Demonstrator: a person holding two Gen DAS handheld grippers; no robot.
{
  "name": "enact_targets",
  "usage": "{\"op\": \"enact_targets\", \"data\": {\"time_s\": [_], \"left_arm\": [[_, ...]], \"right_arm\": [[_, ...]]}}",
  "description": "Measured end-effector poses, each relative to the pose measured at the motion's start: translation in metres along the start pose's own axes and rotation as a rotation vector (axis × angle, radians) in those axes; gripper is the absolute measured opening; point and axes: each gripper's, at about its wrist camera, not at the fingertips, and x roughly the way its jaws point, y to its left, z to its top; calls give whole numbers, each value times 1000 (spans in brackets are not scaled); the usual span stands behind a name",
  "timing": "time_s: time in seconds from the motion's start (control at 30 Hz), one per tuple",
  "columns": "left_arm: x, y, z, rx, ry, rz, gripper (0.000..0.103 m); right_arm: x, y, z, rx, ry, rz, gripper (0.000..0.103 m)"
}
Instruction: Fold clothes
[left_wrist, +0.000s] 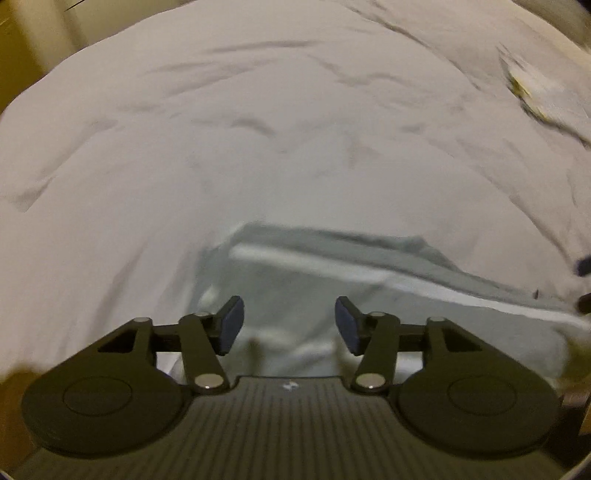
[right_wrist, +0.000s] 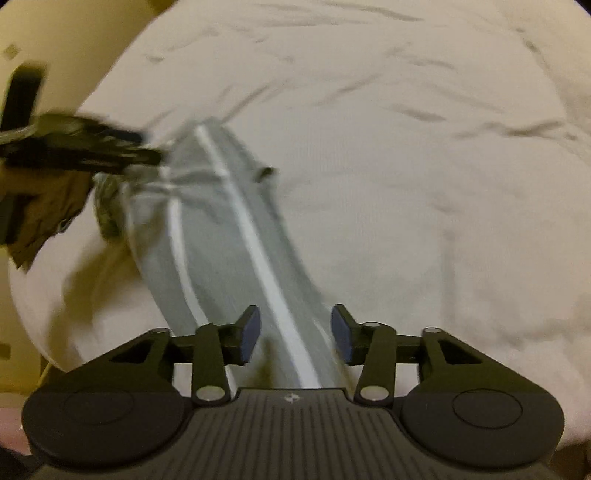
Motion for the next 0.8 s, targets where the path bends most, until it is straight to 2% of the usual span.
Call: {"op": "enact_targets", "data": {"time_s": [0.03,0.1,0.13,0.2,0.27,0.3,0.33,0.43,0.57,0.63,0.7,0.73,0.77,0.8], "left_arm": [[10,-9,6,61,2,-13,55],[32,-26,13,199,8,-29,56],[40,-32,13,254,11,-37,56],[55,-39,13,311,56,-80,49],[63,-43,12,345,103,-131,12],[60,-44,11,359,125,-148,1],[52,-47,8,381,132,-141,0],[16,-45,-12,399,117,-116,0],[-21,-39,-45,378,159,-91,0],[-26,-38,-48,391,143,-73,1],[-26,-42,-41,418,90,-79,8],[-25,-46,-34,330,77,-48,20],[-23,-53,-26,309,48,-54,31],[-20,-60,-18,340,15,-75,33]], "right_arm": [[12,3,-1,-24,20,6,47],[25,7,-6,-47,45,11,23],[31,9,-9,-59,57,13,6],[26,13,-15,-44,46,21,6],[13,16,-18,-23,32,48,5],[6,19,-19,-15,23,64,5],[-1,21,-21,-8,14,81,5],[-18,37,-29,-31,-1,142,5],[-11,70,-48,-122,61,231,6],[-5,81,-59,-170,94,248,6],[0,83,-68,-164,119,255,6],[1,83,-71,-158,131,265,6],[1,84,-72,-156,130,280,6],[-2,84,-75,-155,126,289,6]]}}
